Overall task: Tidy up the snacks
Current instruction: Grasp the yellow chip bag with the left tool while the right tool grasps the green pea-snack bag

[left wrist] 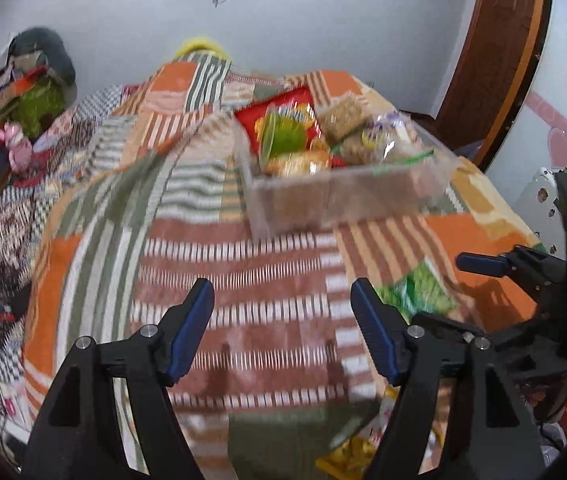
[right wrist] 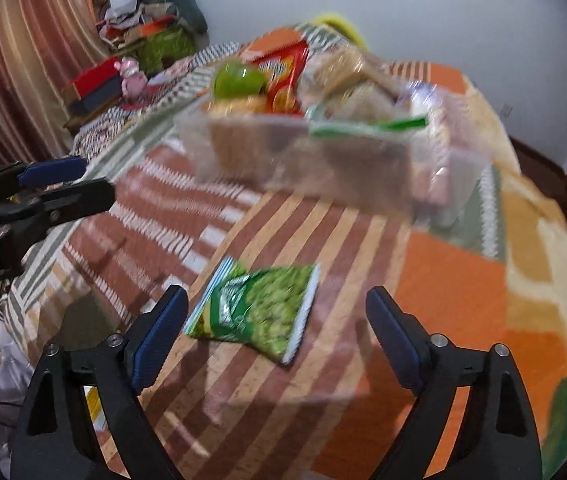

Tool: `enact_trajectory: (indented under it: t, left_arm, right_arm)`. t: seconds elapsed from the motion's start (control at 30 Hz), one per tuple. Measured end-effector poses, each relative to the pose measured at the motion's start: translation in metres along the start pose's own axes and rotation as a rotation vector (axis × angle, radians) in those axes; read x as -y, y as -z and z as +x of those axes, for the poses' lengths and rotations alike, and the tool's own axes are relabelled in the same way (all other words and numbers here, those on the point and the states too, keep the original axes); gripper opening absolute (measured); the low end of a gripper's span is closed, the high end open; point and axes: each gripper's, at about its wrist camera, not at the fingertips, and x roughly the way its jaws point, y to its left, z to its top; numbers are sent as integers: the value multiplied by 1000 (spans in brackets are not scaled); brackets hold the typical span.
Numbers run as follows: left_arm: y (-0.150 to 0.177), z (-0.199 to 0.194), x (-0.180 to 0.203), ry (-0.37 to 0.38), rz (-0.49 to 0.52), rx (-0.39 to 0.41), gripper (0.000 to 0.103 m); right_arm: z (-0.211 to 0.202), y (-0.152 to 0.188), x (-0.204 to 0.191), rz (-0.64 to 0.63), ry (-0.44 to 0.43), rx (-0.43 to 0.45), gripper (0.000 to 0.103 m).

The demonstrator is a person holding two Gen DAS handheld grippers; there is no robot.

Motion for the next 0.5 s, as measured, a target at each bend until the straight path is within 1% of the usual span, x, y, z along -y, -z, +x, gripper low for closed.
enact_trajectory:
  t: [0.03,0.07,0.1,0.13,0.17,0.23,0.33,0.5]
  left_arm:
    - [5,0,-2,0,-10,-8,70]
    - [10,-1,-3,1,-19,-15,70]
    - [13,-1,-4,6,-26,-20,70]
    - [16,-2,-5,8,-28,-26,70]
    - [18,-2,-4,9,-28,-30,70]
    - [23,-5,-2,10,-21,-37,70]
    - [28,-11,3,15,-8,-33,70]
    - [37,-24,16,47,-5,-32,70]
  right_arm:
    - [2,3,-1,6,-1,-10,81]
    - [10,2,-1,15,-2,-30,72]
    - [15,2,-1,18,-6,-42,68]
    - [15,2,-2,11,10,-37,64]
    - [15,2,-5,-6,30,-24,52]
    - [13,1,-8,-16,26,-18,44]
    - [6,6,-11,-11,25,1,40]
    - [-13,20,-5,7,32,33,39]
